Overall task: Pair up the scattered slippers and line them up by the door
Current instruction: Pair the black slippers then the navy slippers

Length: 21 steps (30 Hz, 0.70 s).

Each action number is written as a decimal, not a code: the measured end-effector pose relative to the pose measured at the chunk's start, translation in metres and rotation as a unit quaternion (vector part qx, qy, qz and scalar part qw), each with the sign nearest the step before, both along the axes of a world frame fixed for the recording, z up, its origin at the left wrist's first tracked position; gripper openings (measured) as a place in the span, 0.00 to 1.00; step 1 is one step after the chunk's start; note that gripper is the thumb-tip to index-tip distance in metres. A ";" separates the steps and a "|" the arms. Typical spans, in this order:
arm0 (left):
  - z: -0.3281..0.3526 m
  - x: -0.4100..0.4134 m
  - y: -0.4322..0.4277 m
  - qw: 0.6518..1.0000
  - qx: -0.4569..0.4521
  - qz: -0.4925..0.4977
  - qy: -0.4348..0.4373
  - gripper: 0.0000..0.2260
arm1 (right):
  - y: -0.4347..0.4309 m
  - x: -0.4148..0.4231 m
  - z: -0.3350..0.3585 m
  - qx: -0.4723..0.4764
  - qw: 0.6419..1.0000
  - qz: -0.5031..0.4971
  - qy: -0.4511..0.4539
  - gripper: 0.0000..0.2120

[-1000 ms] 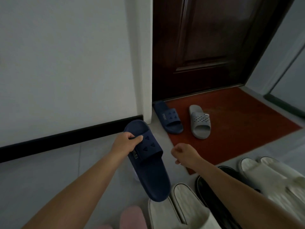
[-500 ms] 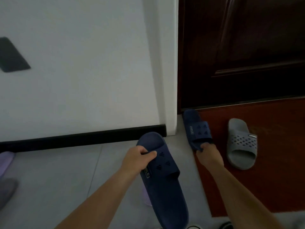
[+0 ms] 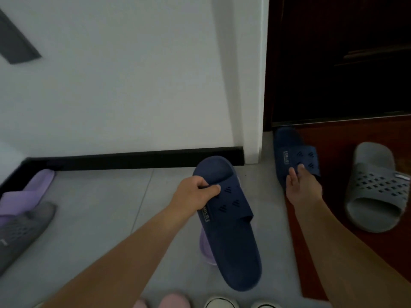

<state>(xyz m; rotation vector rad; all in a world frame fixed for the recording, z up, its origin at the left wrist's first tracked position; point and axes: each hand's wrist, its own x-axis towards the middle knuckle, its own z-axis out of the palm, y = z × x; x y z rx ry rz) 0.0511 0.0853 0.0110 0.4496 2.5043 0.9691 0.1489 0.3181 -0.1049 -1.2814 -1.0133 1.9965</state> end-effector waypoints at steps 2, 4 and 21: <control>0.006 -0.003 -0.006 1.000 -0.010 -0.003 0.010 0.13 | -0.001 0.002 0.004 0.011 0.999 -0.034 -0.024 0.22; 0.012 -0.003 -0.013 1.000 -0.011 -0.008 0.018 0.13 | -0.005 0.013 0.008 0.023 0.993 -0.035 -0.107 0.21; 0.062 -0.020 -0.077 0.993 0.043 -0.057 0.091 0.23 | -0.064 0.110 0.179 0.517 0.736 0.206 -0.386 0.27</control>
